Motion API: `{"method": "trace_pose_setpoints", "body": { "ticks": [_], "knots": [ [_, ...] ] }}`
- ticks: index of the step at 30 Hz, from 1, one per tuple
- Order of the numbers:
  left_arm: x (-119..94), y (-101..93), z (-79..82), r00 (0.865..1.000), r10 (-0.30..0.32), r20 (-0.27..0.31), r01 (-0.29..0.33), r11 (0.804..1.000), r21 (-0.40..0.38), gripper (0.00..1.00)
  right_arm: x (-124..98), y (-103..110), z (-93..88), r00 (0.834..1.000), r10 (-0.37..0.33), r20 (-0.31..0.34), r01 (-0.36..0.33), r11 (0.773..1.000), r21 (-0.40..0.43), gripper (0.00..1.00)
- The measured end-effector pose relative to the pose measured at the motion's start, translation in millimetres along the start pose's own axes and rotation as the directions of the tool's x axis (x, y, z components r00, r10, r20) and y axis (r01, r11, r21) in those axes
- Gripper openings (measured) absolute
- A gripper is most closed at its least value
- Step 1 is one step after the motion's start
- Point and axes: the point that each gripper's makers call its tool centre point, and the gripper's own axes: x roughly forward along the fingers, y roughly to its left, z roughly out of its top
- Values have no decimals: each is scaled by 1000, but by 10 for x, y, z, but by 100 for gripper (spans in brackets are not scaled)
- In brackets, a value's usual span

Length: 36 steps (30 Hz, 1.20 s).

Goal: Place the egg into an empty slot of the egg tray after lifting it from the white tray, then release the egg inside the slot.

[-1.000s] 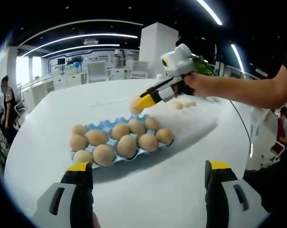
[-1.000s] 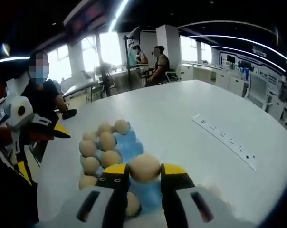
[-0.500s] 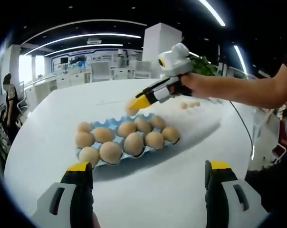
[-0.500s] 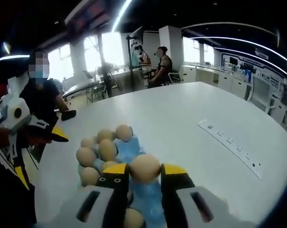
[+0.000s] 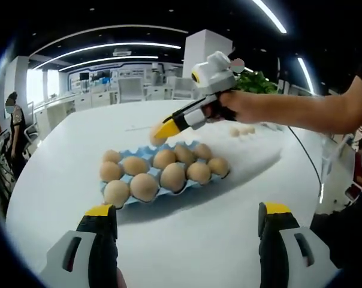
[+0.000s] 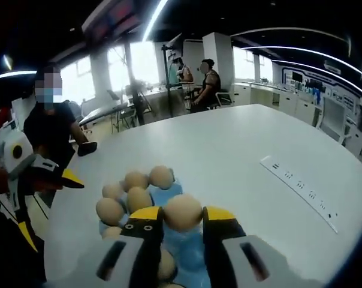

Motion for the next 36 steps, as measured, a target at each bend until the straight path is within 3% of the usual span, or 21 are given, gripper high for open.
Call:
{"method": "trace_pose_setpoints", "body": {
  "ticks": [20, 36],
  "knots": [
    [-35, 50, -52, 1000, 7, -9, -7, 1000, -1, 100, 317, 158, 82, 999, 28, -26, -29, 998, -59, 27],
    [-36, 47, -113, 1000, 4, -22, -4, 1000, -4, 100, 491, 173, -7, 990, 51, -134, -69, 989, -134, 27]
  ]
}}
